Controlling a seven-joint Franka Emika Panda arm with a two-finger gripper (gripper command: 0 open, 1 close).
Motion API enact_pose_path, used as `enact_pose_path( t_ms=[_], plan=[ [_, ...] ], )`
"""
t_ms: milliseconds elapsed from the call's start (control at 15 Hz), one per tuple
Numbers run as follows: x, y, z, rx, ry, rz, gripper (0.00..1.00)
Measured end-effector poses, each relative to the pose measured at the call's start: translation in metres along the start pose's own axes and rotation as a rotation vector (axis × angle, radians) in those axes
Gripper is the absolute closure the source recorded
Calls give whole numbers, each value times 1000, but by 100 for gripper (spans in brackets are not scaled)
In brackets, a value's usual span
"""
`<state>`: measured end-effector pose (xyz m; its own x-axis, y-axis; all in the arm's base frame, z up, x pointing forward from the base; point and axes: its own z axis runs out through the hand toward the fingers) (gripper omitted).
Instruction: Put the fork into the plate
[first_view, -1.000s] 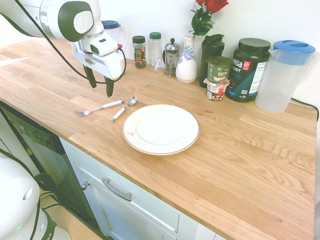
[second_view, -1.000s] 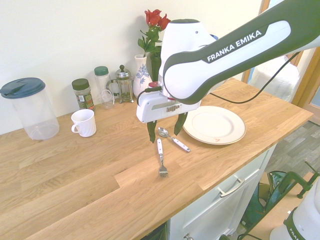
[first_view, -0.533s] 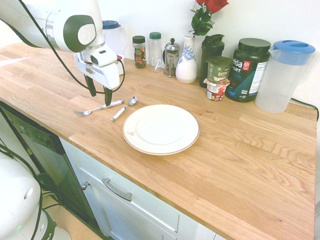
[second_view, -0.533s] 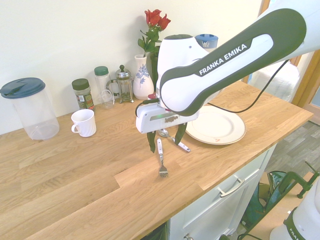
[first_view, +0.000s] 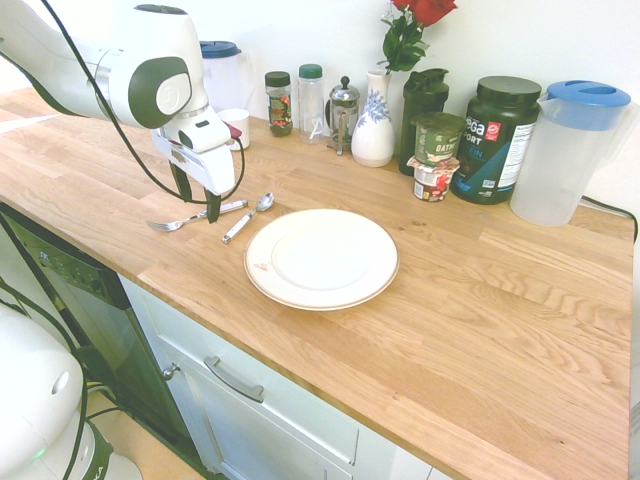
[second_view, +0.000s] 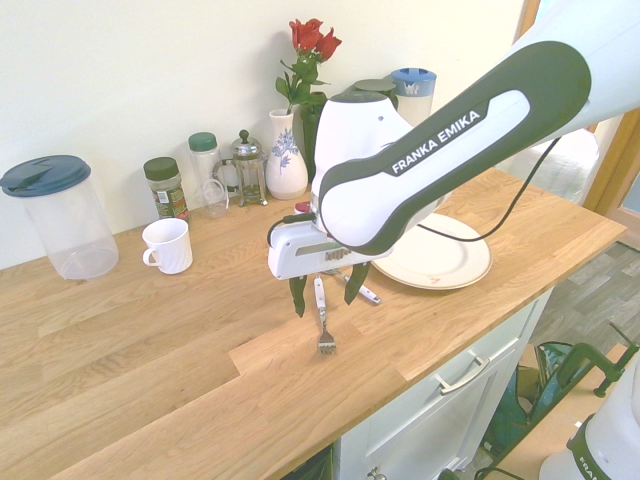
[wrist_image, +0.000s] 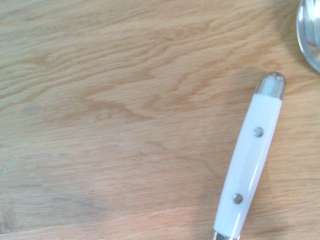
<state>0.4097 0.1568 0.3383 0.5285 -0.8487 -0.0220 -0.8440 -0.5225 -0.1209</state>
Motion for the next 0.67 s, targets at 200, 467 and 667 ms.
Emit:
enact_pose_path(
  t_ms=[200,467,667],
  plan=[
    [2,2,7,5,1,9,100],
    [4,1,7,18,5,15,100],
    [7,2,7,19,5,20,100]
  ],
)
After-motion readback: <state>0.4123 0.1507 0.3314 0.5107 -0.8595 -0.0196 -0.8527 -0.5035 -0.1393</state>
